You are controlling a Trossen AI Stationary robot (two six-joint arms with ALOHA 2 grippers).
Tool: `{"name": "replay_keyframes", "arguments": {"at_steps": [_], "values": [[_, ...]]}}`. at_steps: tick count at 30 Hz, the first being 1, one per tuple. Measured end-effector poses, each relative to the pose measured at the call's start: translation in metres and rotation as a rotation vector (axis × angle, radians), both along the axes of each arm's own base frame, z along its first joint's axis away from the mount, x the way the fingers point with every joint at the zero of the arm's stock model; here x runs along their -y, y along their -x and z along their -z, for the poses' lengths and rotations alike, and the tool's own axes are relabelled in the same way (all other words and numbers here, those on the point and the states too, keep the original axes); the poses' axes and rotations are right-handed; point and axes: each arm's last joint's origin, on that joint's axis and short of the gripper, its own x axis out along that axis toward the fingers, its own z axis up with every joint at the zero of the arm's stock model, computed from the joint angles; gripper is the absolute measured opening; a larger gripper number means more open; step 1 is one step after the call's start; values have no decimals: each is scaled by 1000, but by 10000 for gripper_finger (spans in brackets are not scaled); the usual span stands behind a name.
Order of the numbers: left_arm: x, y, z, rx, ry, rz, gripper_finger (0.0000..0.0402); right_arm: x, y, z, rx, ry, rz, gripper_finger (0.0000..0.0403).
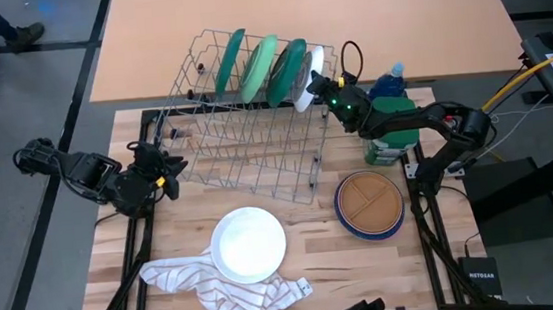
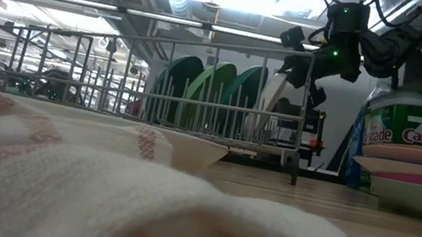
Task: Sort dishes
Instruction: Put the white plate in the dish rack
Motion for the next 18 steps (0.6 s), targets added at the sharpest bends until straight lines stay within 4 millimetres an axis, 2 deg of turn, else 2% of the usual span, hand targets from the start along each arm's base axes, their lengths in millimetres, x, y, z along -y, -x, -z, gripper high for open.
{"name": "replay_keyframes", "arguments": {"at_steps": [5,18], "values": [[0,0,0,0,0,0,88,0,0,1,56,-38,-17,42],[0,0,0,0,0,0,88,-2,-2,4,8,-63,-83,42]]}}
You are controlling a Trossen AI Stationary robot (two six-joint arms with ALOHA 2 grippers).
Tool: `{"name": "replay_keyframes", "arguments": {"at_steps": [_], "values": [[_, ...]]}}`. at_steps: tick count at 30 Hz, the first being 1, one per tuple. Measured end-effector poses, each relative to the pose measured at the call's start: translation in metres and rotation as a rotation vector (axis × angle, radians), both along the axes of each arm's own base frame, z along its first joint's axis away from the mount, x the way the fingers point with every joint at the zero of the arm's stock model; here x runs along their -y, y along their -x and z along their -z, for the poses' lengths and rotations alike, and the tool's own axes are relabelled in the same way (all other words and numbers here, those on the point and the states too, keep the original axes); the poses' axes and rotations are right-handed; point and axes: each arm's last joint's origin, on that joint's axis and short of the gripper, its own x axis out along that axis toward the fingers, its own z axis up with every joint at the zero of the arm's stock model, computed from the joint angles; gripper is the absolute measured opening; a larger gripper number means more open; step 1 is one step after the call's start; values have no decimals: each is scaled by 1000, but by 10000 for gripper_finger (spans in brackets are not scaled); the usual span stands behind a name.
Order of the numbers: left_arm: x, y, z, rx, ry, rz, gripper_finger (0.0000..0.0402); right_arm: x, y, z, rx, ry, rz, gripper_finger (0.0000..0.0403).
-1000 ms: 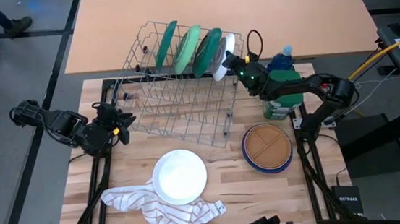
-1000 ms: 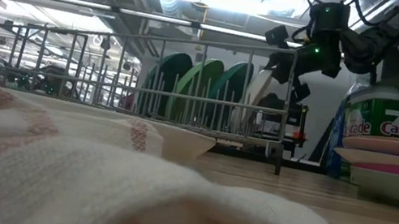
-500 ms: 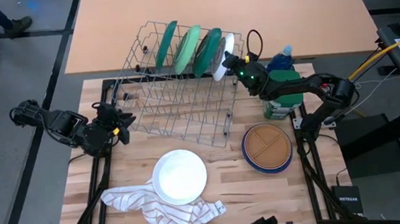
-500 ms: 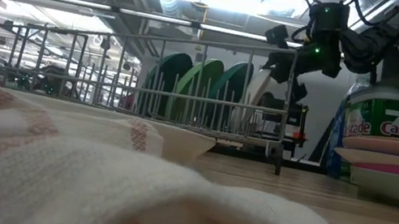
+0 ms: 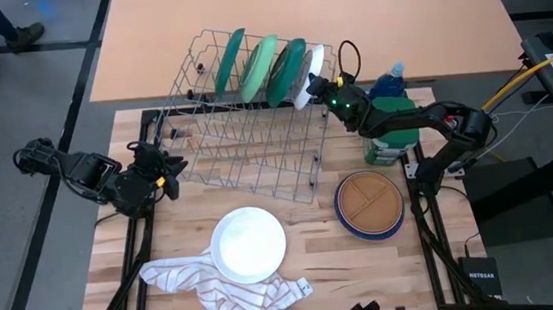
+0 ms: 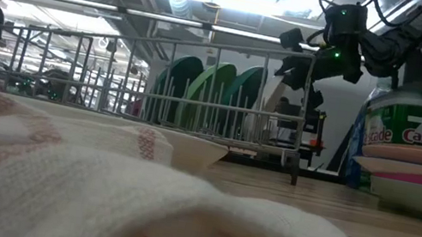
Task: Sort dishes
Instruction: Put the white plate in the dish rack
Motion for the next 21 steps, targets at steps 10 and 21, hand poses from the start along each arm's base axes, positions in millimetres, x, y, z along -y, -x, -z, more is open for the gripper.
{"name": "replay_keyframes", "arguments": {"at_steps": [10,21], "values": [[0,0,0,-1,-1,0,88,-6,7,-7,-58,-43,-51,42],[1,-1,1,-9,-4,0,88,-11,12,-11,-110,-74,-78,42]]}}
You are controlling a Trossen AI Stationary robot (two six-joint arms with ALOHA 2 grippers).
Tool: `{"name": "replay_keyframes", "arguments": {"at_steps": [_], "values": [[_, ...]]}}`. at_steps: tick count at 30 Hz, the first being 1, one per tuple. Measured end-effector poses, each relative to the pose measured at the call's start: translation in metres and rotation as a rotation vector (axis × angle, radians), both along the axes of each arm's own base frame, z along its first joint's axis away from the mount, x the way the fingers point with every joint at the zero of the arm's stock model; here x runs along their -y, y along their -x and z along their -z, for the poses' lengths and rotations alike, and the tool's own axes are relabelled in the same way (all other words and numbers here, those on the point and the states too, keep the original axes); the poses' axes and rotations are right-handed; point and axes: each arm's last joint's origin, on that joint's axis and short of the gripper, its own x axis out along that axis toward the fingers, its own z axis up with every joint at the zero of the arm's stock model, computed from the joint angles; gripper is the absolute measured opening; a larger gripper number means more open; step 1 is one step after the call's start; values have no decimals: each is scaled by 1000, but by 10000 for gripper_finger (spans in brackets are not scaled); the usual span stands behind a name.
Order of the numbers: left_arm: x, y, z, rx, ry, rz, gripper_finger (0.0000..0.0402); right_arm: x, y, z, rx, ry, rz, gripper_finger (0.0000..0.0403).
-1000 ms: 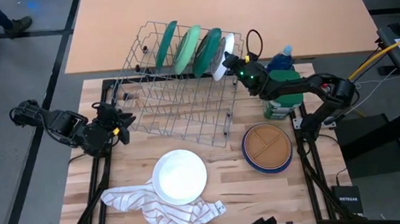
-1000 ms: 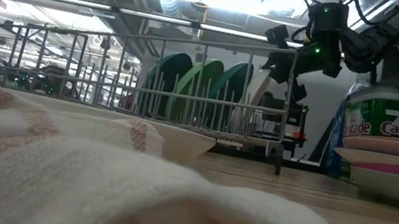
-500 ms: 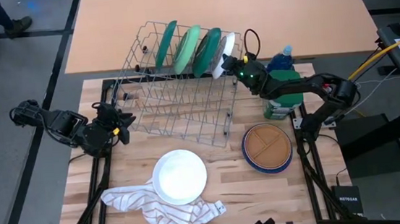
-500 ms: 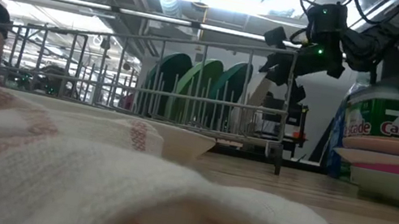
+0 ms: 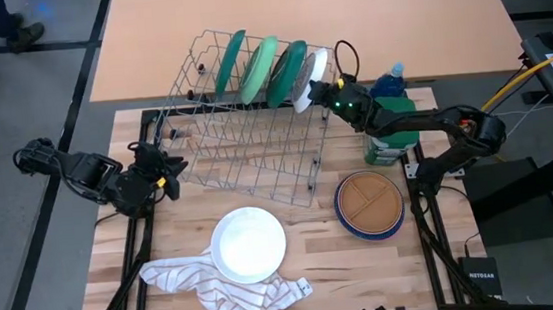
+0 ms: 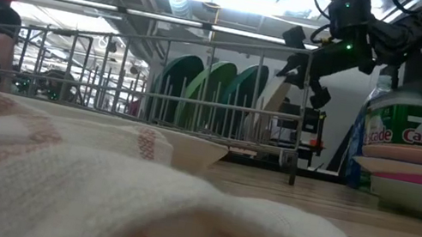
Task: Sort dishes
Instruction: Put the white plate in the dish rack
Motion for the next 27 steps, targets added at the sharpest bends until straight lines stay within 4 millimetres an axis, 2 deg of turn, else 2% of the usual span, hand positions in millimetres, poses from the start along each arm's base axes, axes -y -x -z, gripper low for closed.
{"name": "replay_keyframes", "arguments": {"at_steps": [11,20,27], "values": [[2,-4,2,-20,-9,2,88,-1,-1,1,-49,23,-41,46],[3,-6,3,-30,-12,4,88,-1,0,5,-87,6,-44,123],[3,-6,3,-31,-13,5,88,-2,2,5,-110,3,-52,127]]}}
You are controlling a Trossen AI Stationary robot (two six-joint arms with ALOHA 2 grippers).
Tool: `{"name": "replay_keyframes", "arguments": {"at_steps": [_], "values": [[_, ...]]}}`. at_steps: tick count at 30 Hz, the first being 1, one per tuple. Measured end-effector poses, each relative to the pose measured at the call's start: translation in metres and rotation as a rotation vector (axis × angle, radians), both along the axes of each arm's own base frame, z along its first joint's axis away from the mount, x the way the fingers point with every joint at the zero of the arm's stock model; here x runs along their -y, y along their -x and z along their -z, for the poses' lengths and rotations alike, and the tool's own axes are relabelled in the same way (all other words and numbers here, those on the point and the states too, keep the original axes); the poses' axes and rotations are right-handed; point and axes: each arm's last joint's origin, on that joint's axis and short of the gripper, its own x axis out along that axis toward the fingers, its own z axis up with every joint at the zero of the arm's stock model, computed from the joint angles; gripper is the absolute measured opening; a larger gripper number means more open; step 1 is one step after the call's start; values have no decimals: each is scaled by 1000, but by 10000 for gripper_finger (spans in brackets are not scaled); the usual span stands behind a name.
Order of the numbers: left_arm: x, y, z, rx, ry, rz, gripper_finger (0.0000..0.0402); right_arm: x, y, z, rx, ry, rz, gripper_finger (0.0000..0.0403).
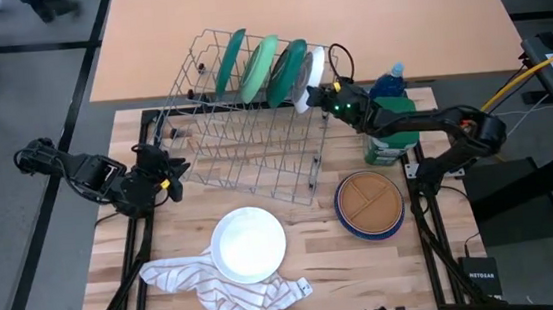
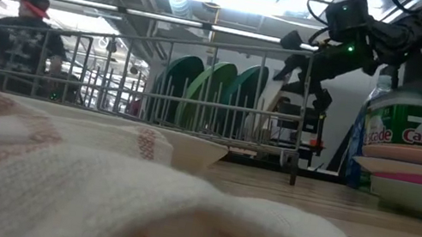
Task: Sort dishes
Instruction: Put the white plate in the dish rack
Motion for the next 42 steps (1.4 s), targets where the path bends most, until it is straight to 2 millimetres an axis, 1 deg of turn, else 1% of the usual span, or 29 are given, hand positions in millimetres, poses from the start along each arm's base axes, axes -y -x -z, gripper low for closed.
{"name": "replay_keyframes", "arguments": {"at_steps": [5,13,20,26,30,35,38,42], "values": [[0,0,0,-8,-10,7,88,-5,8,-5,-42,-29,-12,118],[0,0,0,-8,-10,7,88,-12,19,-15,-71,-48,-16,117],[0,0,0,-8,-10,7,88,-16,26,-20,-96,-60,-5,117],[0,0,0,-8,-10,7,88,-18,32,-29,-99,-14,23,117],[0,0,0,-8,-10,7,88,-18,33,-31,-98,2,70,117],[0,0,0,-7,-8,6,88,-18,33,-31,-122,21,72,117],[0,0,0,-7,-9,7,88,-18,33,-32,-132,42,60,117],[0,0,0,-8,-9,7,88,-19,31,-35,-154,84,-17,117]]}}
